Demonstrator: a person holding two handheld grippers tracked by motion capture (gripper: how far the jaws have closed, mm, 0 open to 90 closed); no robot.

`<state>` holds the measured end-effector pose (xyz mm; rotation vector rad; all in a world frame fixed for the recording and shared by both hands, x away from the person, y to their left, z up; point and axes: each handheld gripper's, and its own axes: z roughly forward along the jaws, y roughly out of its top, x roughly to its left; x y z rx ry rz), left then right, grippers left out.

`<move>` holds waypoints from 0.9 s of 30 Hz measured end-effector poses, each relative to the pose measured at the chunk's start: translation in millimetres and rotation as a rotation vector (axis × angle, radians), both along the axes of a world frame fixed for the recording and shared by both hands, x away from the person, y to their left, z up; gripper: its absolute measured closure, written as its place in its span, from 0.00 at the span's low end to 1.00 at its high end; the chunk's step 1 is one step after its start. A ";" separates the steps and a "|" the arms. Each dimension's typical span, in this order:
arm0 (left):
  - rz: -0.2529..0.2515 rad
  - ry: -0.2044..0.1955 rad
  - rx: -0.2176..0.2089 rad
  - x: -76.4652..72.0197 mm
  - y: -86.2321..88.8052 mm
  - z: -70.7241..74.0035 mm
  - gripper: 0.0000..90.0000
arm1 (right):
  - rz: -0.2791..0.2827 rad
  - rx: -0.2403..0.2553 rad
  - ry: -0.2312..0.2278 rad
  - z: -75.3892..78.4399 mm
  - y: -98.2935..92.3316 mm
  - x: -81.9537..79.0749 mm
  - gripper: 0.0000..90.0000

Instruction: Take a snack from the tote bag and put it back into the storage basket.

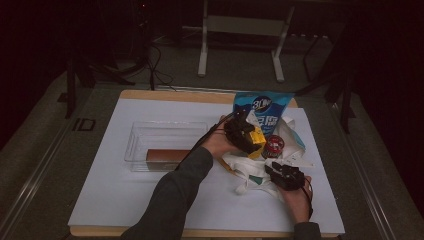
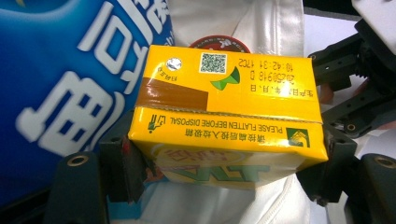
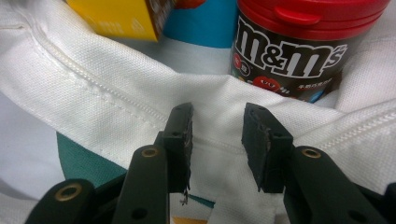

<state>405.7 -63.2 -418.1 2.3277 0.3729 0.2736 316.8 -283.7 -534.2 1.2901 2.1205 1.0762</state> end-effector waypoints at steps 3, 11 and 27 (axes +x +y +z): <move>-0.002 -0.006 0.001 -0.9 4.8 4.8 0.31 | 0.000 0.000 0.000 0.0 0.0 0.0 0.70; 0.001 -0.019 -0.014 -4.0 17.1 16.4 0.31 | 0.000 -0.001 0.000 0.0 0.0 0.0 0.70; -0.007 -0.039 -0.032 -13.9 41.5 33.8 0.31 | -0.001 0.000 -0.001 -0.1 0.1 0.0 0.70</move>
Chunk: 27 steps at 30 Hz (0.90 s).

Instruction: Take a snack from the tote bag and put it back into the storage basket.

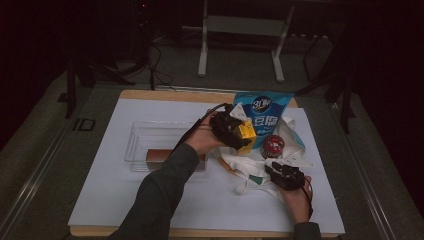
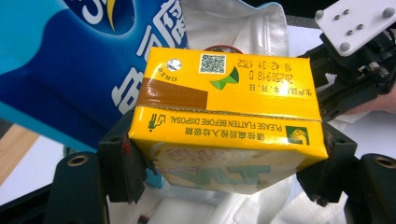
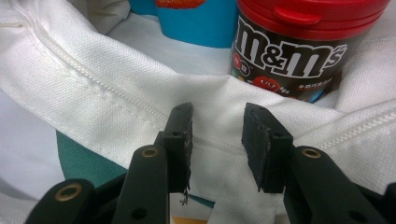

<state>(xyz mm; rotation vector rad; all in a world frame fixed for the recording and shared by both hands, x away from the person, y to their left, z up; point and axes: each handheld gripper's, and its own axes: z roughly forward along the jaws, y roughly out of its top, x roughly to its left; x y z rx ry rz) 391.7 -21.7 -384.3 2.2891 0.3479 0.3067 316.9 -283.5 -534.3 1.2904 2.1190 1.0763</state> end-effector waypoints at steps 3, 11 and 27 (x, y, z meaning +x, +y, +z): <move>0.000 0.002 -0.009 -1.6 3.9 2.2 0.31 | 0.000 -0.001 -0.001 0.0 0.1 -0.1 0.70; -0.003 -0.007 -0.008 -4.5 17.1 8.1 0.31 | 0.000 -0.001 -0.001 0.0 0.1 0.0 0.70; 0.051 -0.012 -0.009 -4.0 46.8 12.6 0.31 | -0.001 -0.001 -0.001 0.0 0.1 0.0 0.70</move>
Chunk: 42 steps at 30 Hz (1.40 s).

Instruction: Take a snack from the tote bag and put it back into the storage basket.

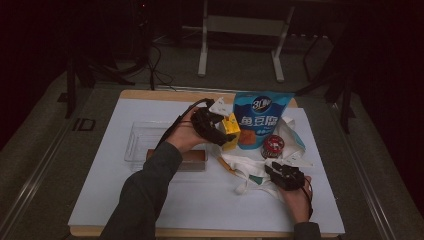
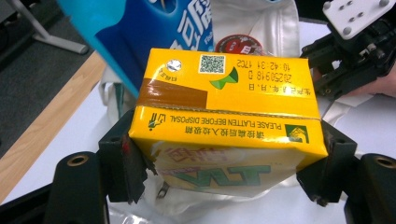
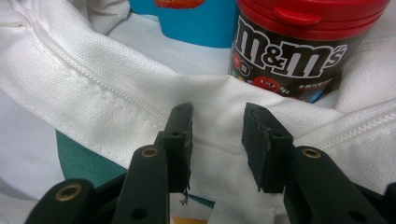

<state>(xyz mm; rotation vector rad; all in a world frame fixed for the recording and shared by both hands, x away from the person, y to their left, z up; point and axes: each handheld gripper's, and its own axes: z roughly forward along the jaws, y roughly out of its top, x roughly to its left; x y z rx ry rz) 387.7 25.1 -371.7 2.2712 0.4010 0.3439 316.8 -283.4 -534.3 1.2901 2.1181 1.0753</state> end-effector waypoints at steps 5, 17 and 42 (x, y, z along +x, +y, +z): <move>0.020 -0.001 -0.010 0.2 10.7 0.2 0.31 | 0.000 -0.001 0.000 0.0 0.0 0.0 0.70; 0.098 -0.003 -0.027 0.0 43.9 1.1 0.31 | 0.001 0.000 0.000 0.0 0.0 -0.1 0.70; 0.267 0.014 -0.056 3.1 102.7 -4.2 0.31 | 0.000 -0.002 0.001 0.1 0.1 -0.3 0.70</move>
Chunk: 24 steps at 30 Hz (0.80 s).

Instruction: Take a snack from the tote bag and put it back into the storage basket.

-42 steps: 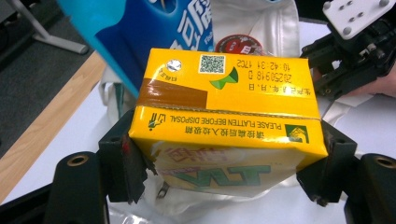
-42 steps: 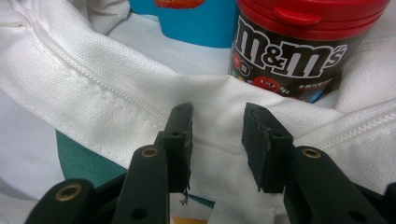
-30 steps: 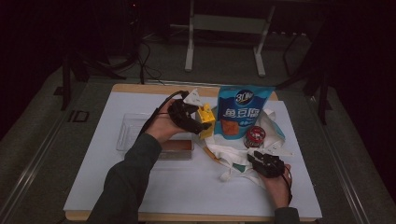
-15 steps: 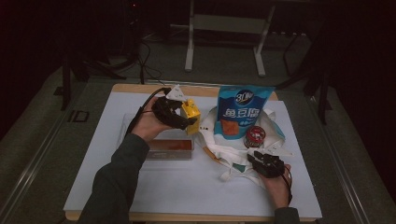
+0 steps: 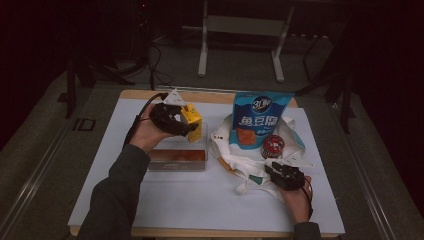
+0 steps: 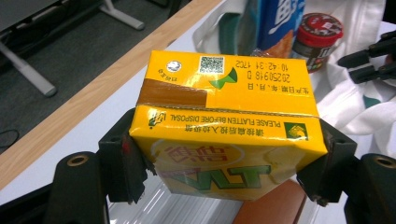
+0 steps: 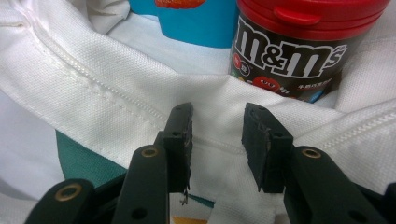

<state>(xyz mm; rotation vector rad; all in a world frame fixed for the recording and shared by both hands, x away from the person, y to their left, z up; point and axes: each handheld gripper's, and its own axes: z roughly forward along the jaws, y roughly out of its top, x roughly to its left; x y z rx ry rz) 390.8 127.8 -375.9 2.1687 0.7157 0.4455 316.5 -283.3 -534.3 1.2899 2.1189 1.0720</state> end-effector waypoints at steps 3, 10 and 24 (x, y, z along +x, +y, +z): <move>0.022 0.003 0.000 0.1 9.0 -1.2 0.31 | -0.001 0.000 0.000 0.0 0.2 -0.1 0.70; 0.074 0.006 -0.009 -0.2 25.7 -2.8 0.31 | 0.001 -0.002 -0.002 0.0 0.1 0.0 0.70; 0.181 0.030 0.003 -0.6 55.5 -13.2 0.31 | 0.000 -0.001 0.000 0.0 0.3 -0.1 0.70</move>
